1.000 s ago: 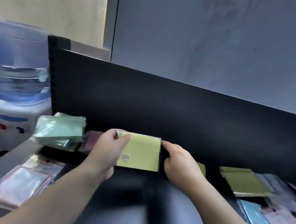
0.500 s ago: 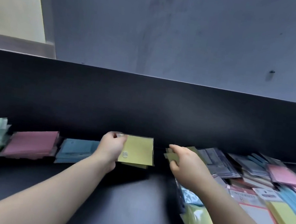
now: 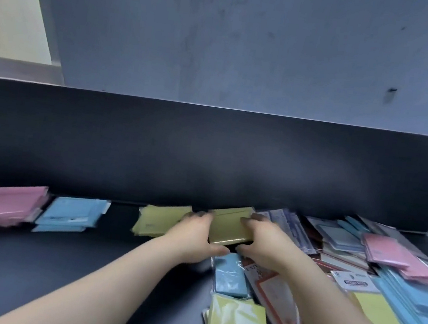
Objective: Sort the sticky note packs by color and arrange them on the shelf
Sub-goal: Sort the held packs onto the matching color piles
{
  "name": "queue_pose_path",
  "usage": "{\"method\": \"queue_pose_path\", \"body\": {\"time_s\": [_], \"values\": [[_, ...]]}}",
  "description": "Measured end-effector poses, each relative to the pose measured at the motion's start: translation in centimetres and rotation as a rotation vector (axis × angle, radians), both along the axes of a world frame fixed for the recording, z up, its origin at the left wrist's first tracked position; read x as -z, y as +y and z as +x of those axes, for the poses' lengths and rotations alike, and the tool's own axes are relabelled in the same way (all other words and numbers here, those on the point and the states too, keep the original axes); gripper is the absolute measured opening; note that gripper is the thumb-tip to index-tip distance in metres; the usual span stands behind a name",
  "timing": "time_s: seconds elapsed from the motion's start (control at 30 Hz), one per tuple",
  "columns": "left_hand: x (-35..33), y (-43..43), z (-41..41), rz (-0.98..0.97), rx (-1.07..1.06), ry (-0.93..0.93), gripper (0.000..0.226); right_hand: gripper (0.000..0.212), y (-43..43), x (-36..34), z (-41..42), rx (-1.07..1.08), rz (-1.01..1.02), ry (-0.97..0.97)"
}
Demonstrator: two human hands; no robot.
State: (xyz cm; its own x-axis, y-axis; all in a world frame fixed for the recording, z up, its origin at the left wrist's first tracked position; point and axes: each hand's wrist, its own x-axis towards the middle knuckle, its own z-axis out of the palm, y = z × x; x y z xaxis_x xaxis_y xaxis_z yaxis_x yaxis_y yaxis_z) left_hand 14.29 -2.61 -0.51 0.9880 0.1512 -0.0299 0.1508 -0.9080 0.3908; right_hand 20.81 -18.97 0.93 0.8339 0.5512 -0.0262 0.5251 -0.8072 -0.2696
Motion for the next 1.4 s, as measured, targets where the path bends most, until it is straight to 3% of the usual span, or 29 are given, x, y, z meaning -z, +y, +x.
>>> {"method": "queue_pose_path", "body": {"time_s": [0.13, 0.3, 0.47, 0.53, 0.77, 0.83, 1.03, 1.1, 1.17, 1.23, 1.33, 1.4], "values": [[0.0, -0.9, 1.5, -0.037, -0.076, 0.033, 0.086, 0.054, -0.6, 1.7, 0.7, -0.003, 0.073, -0.134], [-0.4, -1.0, 1.6, -0.037, -0.136, -0.051, 0.098, 0.046, -0.8, 2.2, 1.1, -0.009, 0.19, -0.143], [-1.4, 0.5, 0.5, -0.025, -0.148, -0.135, 0.098, 0.071, -0.7, 2.4, 1.3, -0.01, 0.309, -0.064], [-1.8, 1.9, -0.4, -0.051, -0.166, -0.127, 0.096, 0.073, -0.6, 2.6, 1.3, -0.006, 0.299, -0.061], [-1.1, 5.5, -2.3, -0.252, -0.216, -0.122, 0.091, 0.047, 0.8, 3.0, 1.0, -0.119, 0.147, -0.219], [-1.0, 5.9, -2.4, -0.275, -0.215, -0.142, 0.087, 0.033, 1.1, 3.1, 0.9, -0.139, 0.102, -0.283], [-2.1, 9.8, -4.0, -0.233, -0.34, -0.239, 0.082, 0.018, 1.6, 3.1, 1.0, -0.193, 0.138, -0.442], [-1.9, 11.0, -4.7, -0.222, -0.369, -0.24, 0.08, 0.024, 1.9, 2.9, 0.8, -0.216, 0.156, -0.48], [-1.5, 11.8, -5.2, -0.214, -0.374, -0.221, 0.078, 0.045, 2.7, 2.6, 0.5, -0.249, 0.085, -0.399], [-0.8, 12.3, -5.3, -0.227, -0.363, -0.198, 0.077, 0.054, 3.6, 2.4, 0.5, -0.275, -0.037, -0.312], [0.0, 12.4, -5.4, -0.245, -0.316, -0.168, 0.076, 0.039, 5.3, 2.3, 0.3, -0.316, -0.065, -0.326], [0.2, 12.5, -5.4, -0.253, -0.275, -0.161, 0.075, 0.027, 5.8, 2.3, 0.2, -0.312, 0.038, -0.415]]}}
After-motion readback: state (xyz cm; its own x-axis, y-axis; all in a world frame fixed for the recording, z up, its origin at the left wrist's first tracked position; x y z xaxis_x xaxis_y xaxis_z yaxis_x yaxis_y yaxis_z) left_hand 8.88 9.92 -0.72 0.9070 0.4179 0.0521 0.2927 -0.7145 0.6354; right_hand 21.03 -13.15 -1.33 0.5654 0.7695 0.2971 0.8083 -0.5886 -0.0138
